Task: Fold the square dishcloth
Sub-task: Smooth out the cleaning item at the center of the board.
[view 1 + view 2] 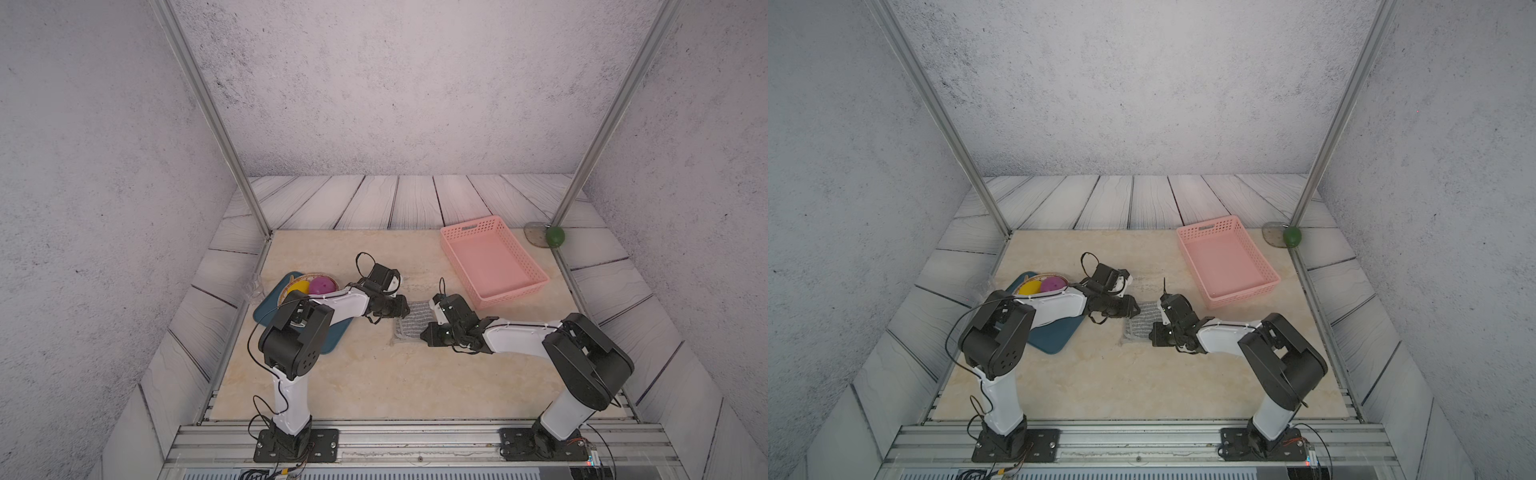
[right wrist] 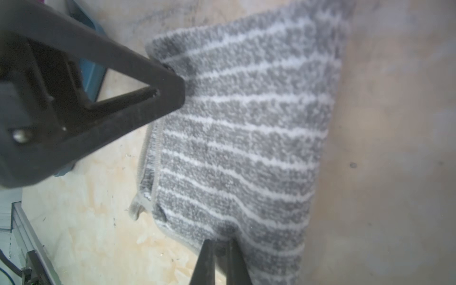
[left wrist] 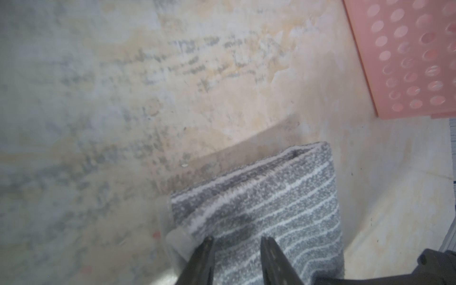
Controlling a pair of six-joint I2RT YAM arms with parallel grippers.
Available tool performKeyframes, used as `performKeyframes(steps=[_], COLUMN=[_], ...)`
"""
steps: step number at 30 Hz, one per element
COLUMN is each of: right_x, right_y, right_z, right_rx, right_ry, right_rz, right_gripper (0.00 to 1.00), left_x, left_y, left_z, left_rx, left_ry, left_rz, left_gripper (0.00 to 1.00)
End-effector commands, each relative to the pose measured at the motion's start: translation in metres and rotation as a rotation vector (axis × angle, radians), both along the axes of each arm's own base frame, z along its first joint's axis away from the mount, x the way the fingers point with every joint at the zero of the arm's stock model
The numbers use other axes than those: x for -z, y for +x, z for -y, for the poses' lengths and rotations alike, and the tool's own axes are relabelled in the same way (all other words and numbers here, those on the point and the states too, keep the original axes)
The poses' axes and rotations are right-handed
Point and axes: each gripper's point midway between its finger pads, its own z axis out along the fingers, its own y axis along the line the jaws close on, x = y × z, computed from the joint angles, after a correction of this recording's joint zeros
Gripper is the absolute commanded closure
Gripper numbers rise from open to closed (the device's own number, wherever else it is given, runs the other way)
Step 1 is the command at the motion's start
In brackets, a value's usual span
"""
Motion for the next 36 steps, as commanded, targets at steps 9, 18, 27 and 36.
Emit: performKeyframes(steps=[9, 18, 27, 36], right_x=[-0.072, -0.055, -0.015, -0.005], right_y=[0.041, 0.081, 0.107, 0.115], right_z=[0.006, 0.006, 0.005, 0.005], right_rx=[0.016, 0.062, 0.097, 0.089], right_ry=[-0.034, -0.051, -0.058, -0.059], right_rz=[0.163, 0.127, 0.057, 0.031], right_gripper=[0.86, 0.86, 0.87, 0.87], left_x=[-0.061, -0.029, 0.010, 0.016], left_y=[-0.005, -0.031, -0.044, -0.043], left_z=[-0.008, -0.007, -0.018, -0.020], left_rx=[-0.008, 0.017, -0.001, -0.015], left_ry=[-0.053, -0.085, -0.035, -0.023], left_rz=[0.099, -0.006, -0.077, -0.087], left_gripper=[0.57, 0.64, 0.66, 0.66])
